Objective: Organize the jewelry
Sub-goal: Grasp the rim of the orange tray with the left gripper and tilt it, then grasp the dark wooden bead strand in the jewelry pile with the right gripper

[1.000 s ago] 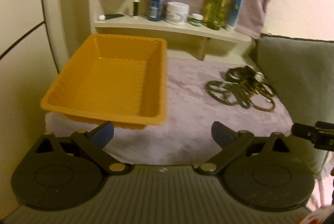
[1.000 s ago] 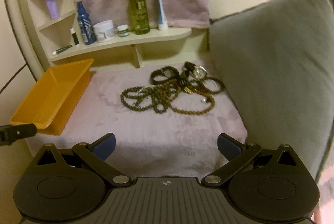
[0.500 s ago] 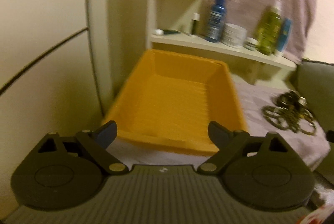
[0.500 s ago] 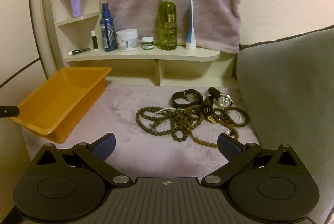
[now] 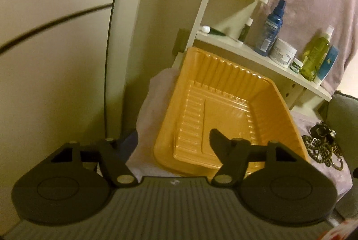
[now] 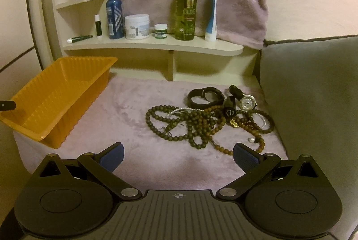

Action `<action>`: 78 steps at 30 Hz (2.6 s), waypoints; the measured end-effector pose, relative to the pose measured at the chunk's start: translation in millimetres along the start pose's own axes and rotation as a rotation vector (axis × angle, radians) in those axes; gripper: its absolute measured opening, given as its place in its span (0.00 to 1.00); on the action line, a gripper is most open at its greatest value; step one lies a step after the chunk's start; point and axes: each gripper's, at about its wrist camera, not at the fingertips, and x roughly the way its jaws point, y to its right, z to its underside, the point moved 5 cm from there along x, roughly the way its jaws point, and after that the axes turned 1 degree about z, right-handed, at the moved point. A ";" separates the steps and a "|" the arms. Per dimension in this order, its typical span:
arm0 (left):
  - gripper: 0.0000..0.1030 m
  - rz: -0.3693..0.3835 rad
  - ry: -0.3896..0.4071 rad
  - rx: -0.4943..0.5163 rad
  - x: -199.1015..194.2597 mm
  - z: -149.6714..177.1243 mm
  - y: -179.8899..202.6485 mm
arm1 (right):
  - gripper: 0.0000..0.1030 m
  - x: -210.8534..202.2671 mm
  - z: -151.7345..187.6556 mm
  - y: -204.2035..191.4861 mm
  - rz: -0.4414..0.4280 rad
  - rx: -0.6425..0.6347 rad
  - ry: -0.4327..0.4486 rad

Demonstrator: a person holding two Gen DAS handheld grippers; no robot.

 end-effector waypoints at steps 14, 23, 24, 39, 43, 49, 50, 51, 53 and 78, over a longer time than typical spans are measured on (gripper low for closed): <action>0.29 0.076 -0.043 -0.040 19.9 4.7 -4.7 | 1.00 18.1 -7.2 -11.5 0.011 -0.020 -0.032; 0.19 0.029 -0.041 0.043 16.1 2.9 5.6 | 1.00 18.4 -5.5 -9.4 0.017 -0.005 -0.035; 0.19 0.019 -0.040 0.057 15.2 1.8 8.8 | 1.00 17.9 -5.2 -8.9 0.018 -0.002 -0.033; 0.11 -0.132 0.003 0.298 -14.6 -8.7 72.8 | 0.99 16.8 -1.7 21.6 0.028 0.022 0.051; 0.08 -0.163 0.017 0.338 -21.7 -11.5 86.1 | 0.98 26.4 1.3 34.4 0.014 0.042 0.056; 0.07 -0.212 0.020 0.384 -23.8 -15.2 101.7 | 0.67 46.4 0.7 49.7 -0.056 0.079 0.047; 0.06 -0.218 0.019 0.389 -23.9 -15.6 103.5 | 0.62 48.5 -0.1 51.6 -0.061 0.079 0.053; 0.06 -0.229 0.018 0.402 -24.3 -15.7 106.1 | 0.60 50.3 -0.5 54.1 -0.057 0.081 0.058; 0.05 -0.243 0.021 0.427 -24.4 -16.0 111.4 | 0.55 54.4 -0.4 59.7 -0.052 0.097 0.059; 0.05 -0.261 0.023 0.450 -22.3 -17.0 120.7 | 0.18 111.7 -11.5 60.4 -0.054 0.093 -0.018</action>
